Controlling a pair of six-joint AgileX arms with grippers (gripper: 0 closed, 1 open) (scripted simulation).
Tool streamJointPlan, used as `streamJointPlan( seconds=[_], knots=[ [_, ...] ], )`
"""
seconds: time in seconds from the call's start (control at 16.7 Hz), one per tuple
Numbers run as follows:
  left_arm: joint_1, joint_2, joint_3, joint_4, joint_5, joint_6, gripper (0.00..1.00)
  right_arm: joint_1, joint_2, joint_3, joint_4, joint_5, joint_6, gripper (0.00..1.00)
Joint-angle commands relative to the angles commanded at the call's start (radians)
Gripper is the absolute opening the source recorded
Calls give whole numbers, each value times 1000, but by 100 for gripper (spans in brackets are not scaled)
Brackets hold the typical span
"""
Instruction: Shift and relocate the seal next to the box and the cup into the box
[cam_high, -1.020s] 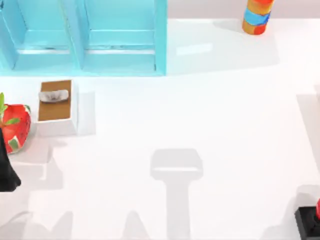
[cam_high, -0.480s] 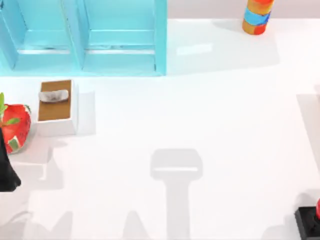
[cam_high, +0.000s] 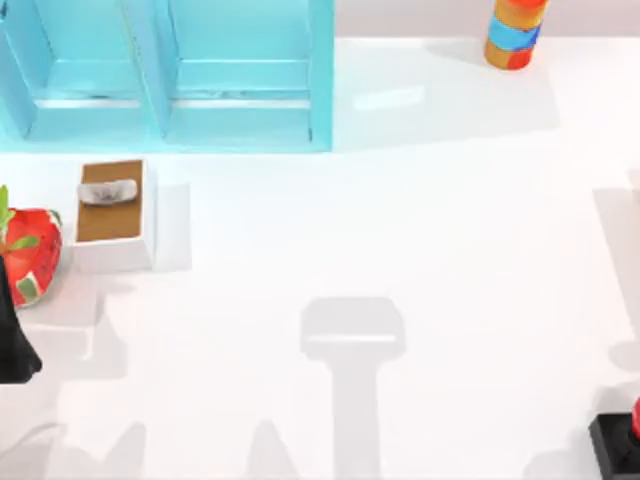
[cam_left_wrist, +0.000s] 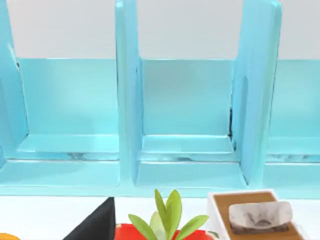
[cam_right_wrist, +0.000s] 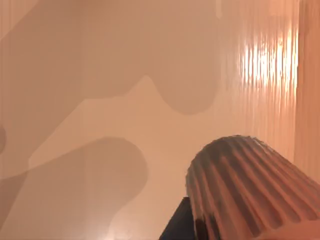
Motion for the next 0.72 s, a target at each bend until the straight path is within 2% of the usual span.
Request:
streamJointPlan(
  seconds=[0.3, 0.6, 0.72],
  knots=[
    [0, 0, 0, 0, 0, 0, 100, 5, 28, -154, -24, 66, 13, 0],
    [0, 0, 0, 0, 0, 0, 100, 4, 31, -163, -32, 73, 14, 0],
    [0, 0, 0, 0, 0, 0, 100, 4, 31, -163, -32, 73, 14, 15]
  ],
)
